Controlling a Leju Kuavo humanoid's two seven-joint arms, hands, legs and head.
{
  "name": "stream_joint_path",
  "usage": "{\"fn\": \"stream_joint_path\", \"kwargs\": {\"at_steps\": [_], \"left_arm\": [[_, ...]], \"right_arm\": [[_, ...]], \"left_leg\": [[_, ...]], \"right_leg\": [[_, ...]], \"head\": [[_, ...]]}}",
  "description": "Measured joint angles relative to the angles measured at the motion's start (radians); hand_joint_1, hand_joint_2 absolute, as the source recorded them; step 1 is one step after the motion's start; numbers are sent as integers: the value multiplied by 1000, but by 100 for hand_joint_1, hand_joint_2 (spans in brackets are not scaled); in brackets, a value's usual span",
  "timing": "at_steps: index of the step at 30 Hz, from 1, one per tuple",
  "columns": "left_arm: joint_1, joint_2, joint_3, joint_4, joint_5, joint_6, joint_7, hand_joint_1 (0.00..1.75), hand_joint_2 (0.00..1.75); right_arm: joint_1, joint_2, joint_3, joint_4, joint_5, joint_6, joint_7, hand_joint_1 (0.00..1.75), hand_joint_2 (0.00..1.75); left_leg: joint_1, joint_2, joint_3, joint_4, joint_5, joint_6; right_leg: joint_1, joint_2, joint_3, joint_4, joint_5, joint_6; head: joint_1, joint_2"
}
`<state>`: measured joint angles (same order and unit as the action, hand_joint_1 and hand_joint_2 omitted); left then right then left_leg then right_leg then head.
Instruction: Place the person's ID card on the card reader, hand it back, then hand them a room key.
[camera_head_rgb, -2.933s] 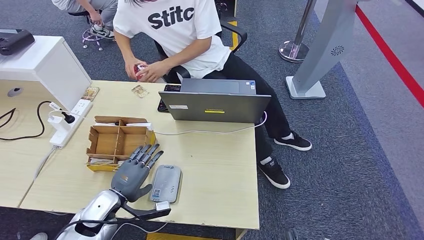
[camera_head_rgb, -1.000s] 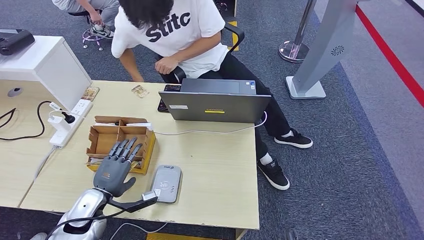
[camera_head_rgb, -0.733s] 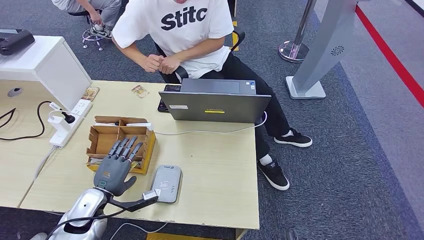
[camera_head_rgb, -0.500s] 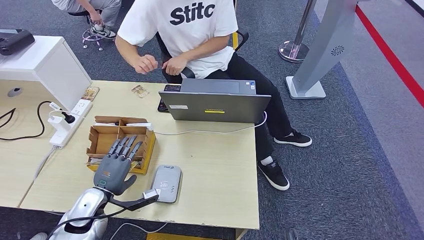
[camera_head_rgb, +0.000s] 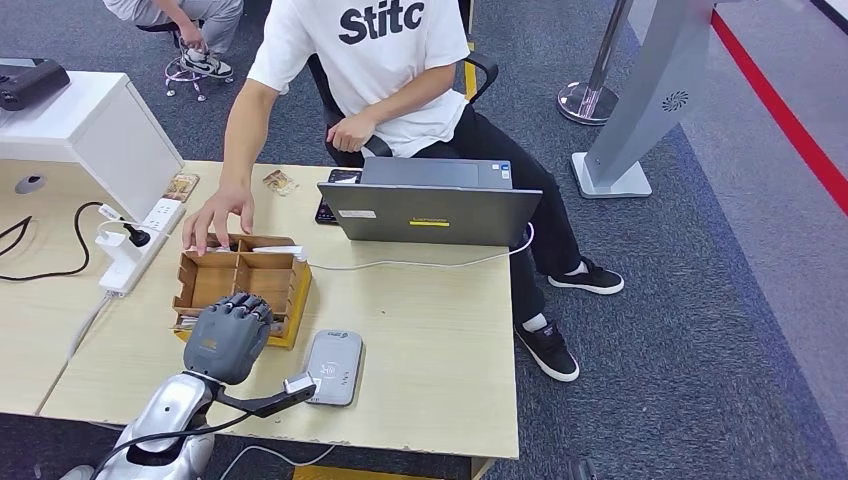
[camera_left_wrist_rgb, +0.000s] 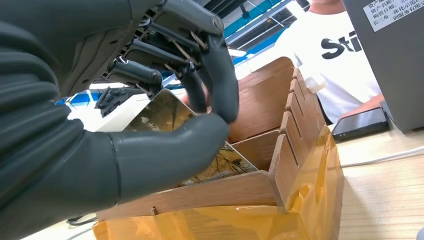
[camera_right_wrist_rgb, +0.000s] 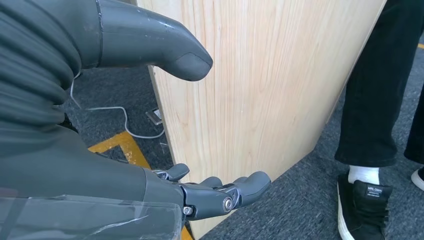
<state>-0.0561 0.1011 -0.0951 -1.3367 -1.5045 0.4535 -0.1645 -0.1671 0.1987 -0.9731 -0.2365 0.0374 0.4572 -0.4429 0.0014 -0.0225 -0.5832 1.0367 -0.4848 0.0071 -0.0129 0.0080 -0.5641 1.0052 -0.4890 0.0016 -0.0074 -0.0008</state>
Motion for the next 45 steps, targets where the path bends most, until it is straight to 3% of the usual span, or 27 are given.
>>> {"fn": "stream_joint_path", "kwargs": {"at_steps": [17, 18, 21, 22, 31, 45], "left_arm": [[0, -11, 9, -9, 24, 16, -14, 175, 175], [0, -17, 12, -18, 29, 20, -15, 150, 175], [-3, -38, 24, -59, 39, 16, -21, 19, 175], [-4, -43, 27, -71, 40, 11, -24, 0, 175], [1, -55, 30, -95, 47, -17, -62, 0, 175], [8, -23, 29, -69, 52, -30, -67, 0, 175]], "right_arm": [[0, 0, 1, 0, -5, 4, 2, 0, 175], [0, 0, 1, 0, -6, 5, 2, 0, 175], [0, 0, 1, 0, -7, 6, 2, 0, 175], [0, 0, 1, 0, -8, 6, 2, 0, 175], [0, 0, 1, 0, -17, 13, 2, 0, 175], [0, 0, 1, 0, -21, 14, 3, 0, 175]], "left_leg": [[0, 0, 0, 0, 0, 0], [0, 0, 0, 0, 0, 0], [0, 0, 0, 0, 0, 0], [0, 0, 0, 0, 0, 0], [0, 0, 0, 0, 0, 0], [0, 0, 0, 0, 0, 0]], "right_leg": [[0, 0, 0, 0, 0, 0], [0, 0, 0, 0, 0, 0], [0, 0, 0, 0, 0, 0], [0, 0, 0, 0, 0, 0], [0, 0, 0, 0, 0, 0], [0, 0, 0, 0, 0, 0]], "head": [[0, 0], [0, 0], [0, 0], [0, 0], [0, 0], [0, 0]]}}
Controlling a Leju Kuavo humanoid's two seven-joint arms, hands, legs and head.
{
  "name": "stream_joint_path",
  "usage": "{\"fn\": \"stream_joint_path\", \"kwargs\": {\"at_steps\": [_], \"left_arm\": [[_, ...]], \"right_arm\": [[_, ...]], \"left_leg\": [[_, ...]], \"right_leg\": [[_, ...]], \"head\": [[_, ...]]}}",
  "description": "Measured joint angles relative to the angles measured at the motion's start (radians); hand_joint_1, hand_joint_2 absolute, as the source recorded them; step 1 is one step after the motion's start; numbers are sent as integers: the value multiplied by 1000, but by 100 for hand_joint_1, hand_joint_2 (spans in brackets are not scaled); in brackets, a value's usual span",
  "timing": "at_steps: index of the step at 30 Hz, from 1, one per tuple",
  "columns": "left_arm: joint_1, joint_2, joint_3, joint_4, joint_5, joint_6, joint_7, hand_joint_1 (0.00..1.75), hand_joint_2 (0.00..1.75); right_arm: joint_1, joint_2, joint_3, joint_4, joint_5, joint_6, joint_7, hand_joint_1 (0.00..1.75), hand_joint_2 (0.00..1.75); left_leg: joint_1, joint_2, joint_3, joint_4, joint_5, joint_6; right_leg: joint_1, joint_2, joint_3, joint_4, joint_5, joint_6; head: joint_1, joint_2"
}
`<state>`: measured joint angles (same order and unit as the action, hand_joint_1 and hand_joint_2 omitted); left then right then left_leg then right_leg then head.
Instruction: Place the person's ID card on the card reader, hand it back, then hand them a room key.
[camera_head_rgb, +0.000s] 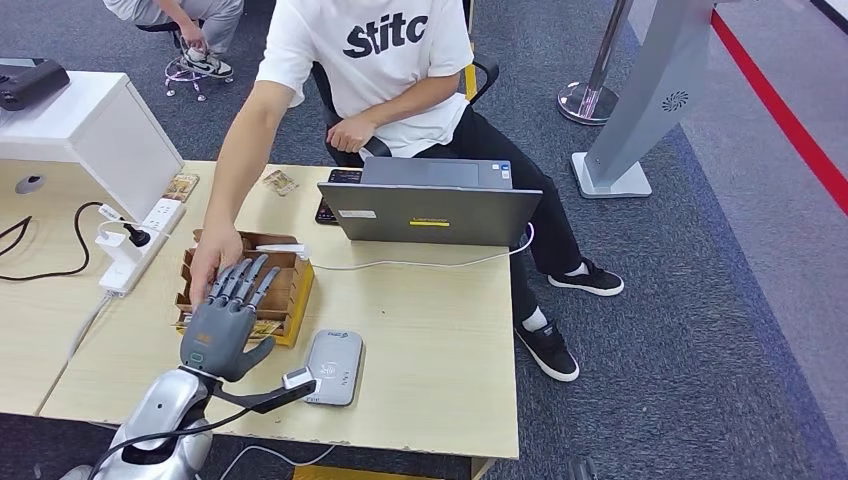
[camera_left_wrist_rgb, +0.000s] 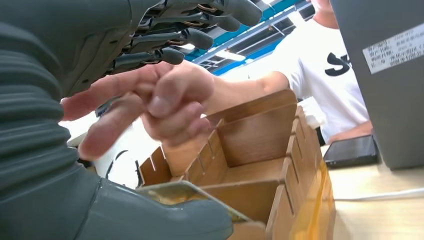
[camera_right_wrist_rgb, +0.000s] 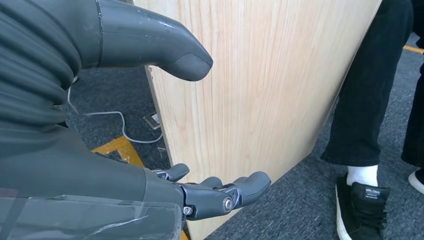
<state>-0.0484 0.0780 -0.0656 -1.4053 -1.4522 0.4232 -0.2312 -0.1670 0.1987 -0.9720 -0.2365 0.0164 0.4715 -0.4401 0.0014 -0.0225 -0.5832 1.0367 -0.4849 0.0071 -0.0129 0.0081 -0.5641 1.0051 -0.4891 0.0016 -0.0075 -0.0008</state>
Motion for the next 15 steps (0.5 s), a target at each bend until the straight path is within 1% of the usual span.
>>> {"fn": "stream_joint_path", "kwargs": {"at_steps": [15], "left_arm": [[0, 11, 0, 24, 1, -4, 6, 0, 175]], "right_arm": [[0, 0, 0, 0, -3, 0, 0, 0, 175]], "left_leg": [[0, 0, 0, 0, 0, 0]], "right_leg": [[0, 0, 0, 0, 0, 0]], "head": [[0, 0]]}}
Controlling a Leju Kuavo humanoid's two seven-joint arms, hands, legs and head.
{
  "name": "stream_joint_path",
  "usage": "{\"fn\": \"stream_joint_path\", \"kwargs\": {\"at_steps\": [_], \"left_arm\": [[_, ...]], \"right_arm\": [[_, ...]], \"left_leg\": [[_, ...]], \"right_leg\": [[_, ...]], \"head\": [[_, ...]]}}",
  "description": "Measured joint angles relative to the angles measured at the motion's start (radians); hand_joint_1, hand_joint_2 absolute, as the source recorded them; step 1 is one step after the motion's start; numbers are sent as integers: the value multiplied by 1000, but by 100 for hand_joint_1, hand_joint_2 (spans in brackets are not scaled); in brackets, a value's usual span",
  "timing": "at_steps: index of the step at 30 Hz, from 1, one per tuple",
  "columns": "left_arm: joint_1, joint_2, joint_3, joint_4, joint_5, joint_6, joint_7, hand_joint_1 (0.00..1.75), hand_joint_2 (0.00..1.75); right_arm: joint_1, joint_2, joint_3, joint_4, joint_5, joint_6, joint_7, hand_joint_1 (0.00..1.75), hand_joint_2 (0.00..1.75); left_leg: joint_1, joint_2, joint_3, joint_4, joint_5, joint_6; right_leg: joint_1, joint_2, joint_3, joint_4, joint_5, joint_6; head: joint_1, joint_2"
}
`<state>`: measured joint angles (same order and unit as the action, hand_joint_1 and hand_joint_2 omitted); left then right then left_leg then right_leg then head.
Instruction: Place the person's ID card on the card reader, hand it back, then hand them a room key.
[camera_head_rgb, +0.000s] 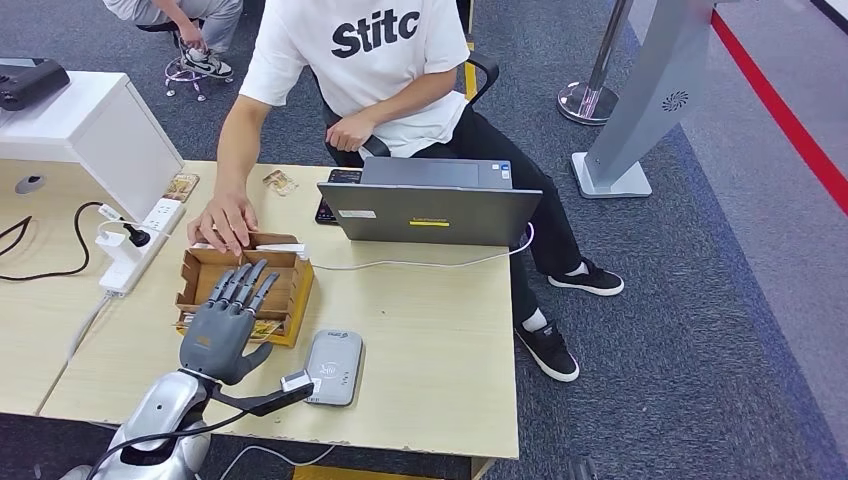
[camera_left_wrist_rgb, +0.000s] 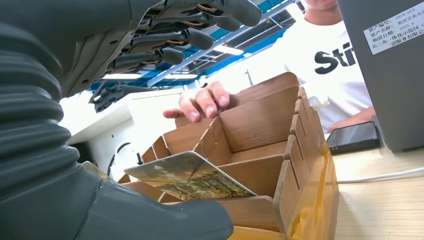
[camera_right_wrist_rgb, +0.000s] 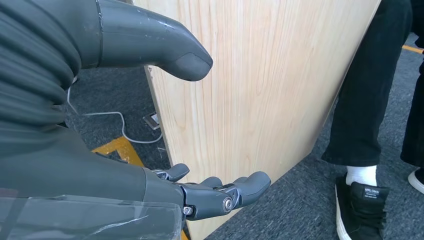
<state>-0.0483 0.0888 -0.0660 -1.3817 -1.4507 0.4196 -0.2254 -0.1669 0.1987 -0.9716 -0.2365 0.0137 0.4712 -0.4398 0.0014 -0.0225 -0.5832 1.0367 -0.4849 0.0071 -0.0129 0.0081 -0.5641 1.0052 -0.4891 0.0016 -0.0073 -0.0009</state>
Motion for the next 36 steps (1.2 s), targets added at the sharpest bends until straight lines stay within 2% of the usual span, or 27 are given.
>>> {"fn": "stream_joint_path", "kwargs": {"at_steps": [11, 31, 32, 35, 36], "left_arm": [[0, 18, 0, 0, -50, 5, 56, 0, 175], [0, 25, 0, 4, -39, 5, 44, 0, 175], [0, 25, 0, 4, -39, 5, 44, 21, 175], [0, 25, 0, 4, -34, 2, 39, 152, 175], [0, 25, 0, 4, -32, 1, 37, 175, 175]], "right_arm": [[0, 0, 0, 0, -3, 0, 0, 0, 175], [0, 0, 3, 0, -3, 0, 0, 0, 175], [0, 0, 3, 0, -3, 0, 0, 0, 175], [0, 0, 3, 0, -3, 0, 0, 0, 175], [0, 0, 4, 0, -3, 0, 0, 0, 175]], "left_leg": [[0, 0, 0, 0, 0, 0], [0, 0, 0, 0, 0, 0], [0, 0, 0, 0, 0, 0], [0, 0, 0, 0, 0, 0], [0, 0, 0, 0, 0, 0]], "right_leg": [[0, 0, 0, 0, 0, 0], [0, 0, 0, 0, 0, 0], [0, 0, 0, 0, 0, 0], [0, 0, 0, 0, 0, 0], [0, 0, 0, 0, 0, 0]], "head": [[0, 0], [0, 0], [0, 0], [0, 0], [0, 0]]}}
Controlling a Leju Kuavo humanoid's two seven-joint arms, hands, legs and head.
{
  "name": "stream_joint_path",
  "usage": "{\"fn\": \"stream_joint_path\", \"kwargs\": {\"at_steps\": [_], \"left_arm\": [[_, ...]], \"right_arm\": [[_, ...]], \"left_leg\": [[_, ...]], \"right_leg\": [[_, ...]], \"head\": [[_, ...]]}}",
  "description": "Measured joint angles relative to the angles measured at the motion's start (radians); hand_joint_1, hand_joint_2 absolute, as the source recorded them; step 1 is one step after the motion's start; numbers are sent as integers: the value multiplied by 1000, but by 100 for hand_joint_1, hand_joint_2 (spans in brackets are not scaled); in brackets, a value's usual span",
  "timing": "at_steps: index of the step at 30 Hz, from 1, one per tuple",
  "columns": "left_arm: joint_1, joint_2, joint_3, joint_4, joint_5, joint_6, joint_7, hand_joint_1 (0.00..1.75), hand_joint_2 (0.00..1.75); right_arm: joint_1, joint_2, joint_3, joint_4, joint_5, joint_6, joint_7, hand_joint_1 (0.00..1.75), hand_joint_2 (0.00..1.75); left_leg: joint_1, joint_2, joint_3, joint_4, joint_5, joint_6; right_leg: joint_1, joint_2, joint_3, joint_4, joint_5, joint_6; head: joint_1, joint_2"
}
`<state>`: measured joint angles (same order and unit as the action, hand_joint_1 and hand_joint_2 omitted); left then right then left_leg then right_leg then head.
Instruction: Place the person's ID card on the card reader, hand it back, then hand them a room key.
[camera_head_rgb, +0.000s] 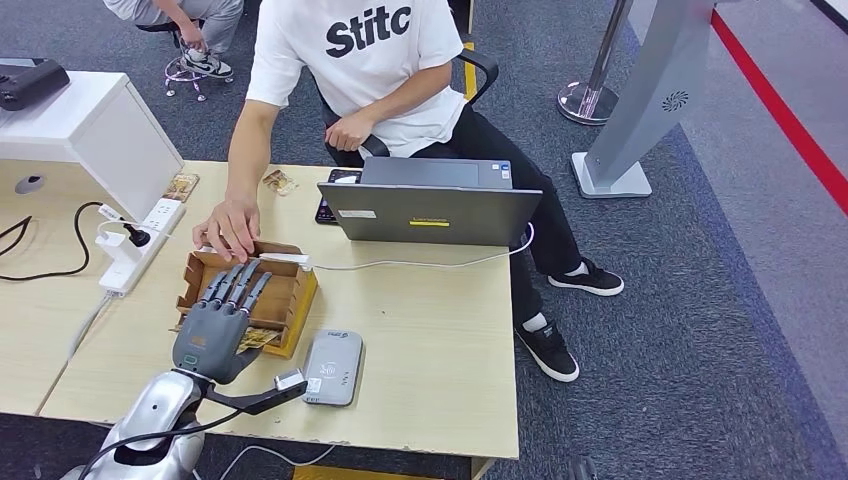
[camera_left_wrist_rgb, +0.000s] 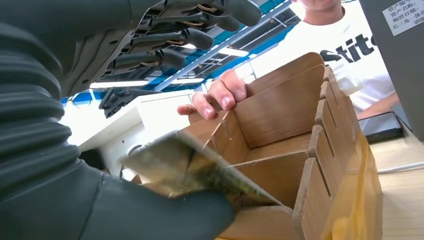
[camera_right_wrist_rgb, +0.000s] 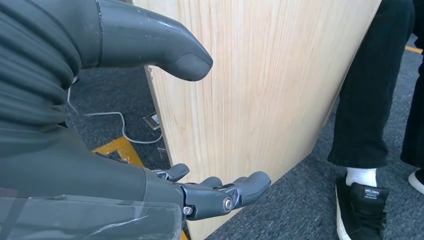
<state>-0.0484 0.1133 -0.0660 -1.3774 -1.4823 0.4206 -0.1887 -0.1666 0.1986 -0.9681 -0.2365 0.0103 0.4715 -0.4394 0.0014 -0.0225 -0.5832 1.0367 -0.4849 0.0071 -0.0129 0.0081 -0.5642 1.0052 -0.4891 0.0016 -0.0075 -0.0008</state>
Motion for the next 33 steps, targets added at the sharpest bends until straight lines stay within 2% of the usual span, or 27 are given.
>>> {"fn": "stream_joint_path", "kwargs": {"at_steps": [5, 12, 17, 26, 30, 33], "left_arm": [[0, 0, 0, 1, 7, -4, -4, 174, 175], [0, 0, 0, 4, 8, -5, -5, 143, 175], [0, 0, -1, 5, 8, -5, -5, 137, 175], [-2, -8, -2, -14, 20, 25, 0, 157, 175], [-13, -33, -1, -84, 28, 36, 5, 173, 175], [-37, -61, 6, -160, 49, 30, 9, 175, 175]], "right_arm": [[0, 0, 0, 0, 0, 0, 0, 0, 175], [0, 0, 0, 0, -1, 0, 0, 0, 175], [0, 0, 0, 0, -3, 0, 0, 0, 175], [0, 0, 0, 0, -7, 0, 0, 0, 175], [0, 0, 2, 0, -9, -1, 0, 0, 175], [0, 0, 4, 0, -9, -2, 0, 0, 175]], "left_leg": [[0, 0, 0, 0, 0, 0], [0, 0, 0, 0, 0, 0], [0, 0, 0, 0, 0, 0], [0, 0, 0, 0, 0, 0], [0, 0, 0, 0, 0, 0], [0, 0, 0, 0, 0, 0]], "right_leg": [[0, 0, 0, 0, 0, 0], [0, 0, 0, 0, 0, 0], [0, 0, 0, 0, 0, 0], [0, 0, 0, 0, 0, 0], [0, 0, 0, 0, 0, 0], [0, 0, 0, 0, 0, 0]], "head": [[0, 0], [0, 0], [0, 0], [0, 0], [0, 0], [0, 0]]}}
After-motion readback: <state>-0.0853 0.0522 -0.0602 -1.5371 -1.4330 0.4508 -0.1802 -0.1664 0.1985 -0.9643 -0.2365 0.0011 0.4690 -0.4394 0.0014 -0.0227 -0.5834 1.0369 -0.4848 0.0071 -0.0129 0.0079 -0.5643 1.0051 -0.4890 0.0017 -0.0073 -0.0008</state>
